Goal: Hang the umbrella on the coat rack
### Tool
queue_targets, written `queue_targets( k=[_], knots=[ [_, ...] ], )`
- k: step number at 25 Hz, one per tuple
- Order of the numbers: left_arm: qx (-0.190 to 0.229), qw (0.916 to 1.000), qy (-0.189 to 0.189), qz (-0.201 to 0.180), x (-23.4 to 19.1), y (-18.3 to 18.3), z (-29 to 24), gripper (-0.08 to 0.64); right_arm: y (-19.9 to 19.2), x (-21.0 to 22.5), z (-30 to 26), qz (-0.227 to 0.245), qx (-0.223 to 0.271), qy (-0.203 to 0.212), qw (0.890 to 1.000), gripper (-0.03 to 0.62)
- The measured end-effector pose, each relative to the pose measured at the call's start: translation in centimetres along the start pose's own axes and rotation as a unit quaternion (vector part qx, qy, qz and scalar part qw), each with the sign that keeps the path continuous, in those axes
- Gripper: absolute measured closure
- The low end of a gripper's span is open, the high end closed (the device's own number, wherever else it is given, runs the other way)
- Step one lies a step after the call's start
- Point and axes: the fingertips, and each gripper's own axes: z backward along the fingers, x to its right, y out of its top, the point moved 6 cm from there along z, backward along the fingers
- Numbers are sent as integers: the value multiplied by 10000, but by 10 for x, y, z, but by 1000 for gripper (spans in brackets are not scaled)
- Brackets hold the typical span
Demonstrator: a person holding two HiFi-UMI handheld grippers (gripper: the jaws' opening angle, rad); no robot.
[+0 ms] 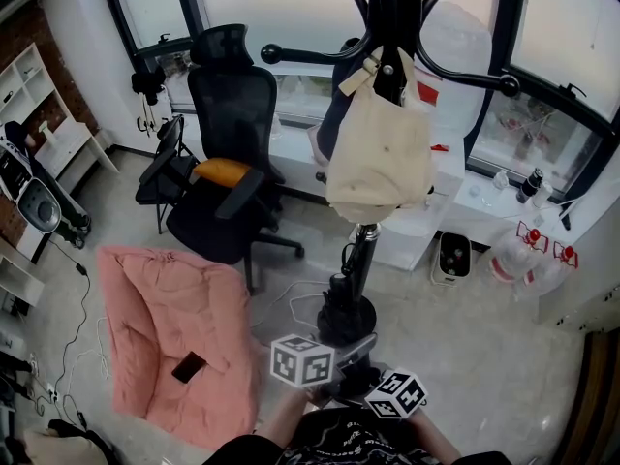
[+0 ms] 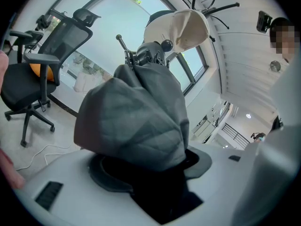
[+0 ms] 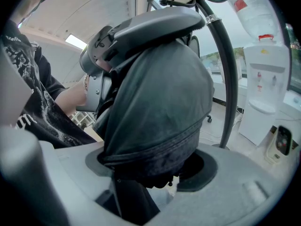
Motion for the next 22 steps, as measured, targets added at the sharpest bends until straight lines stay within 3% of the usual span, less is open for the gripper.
queue_targets(
  k=[22],
  knots=[
    [-136,9999,37,-5,-8,10,-19,282,6,19,3,-106,-14,26,9999,265]
  ],
)
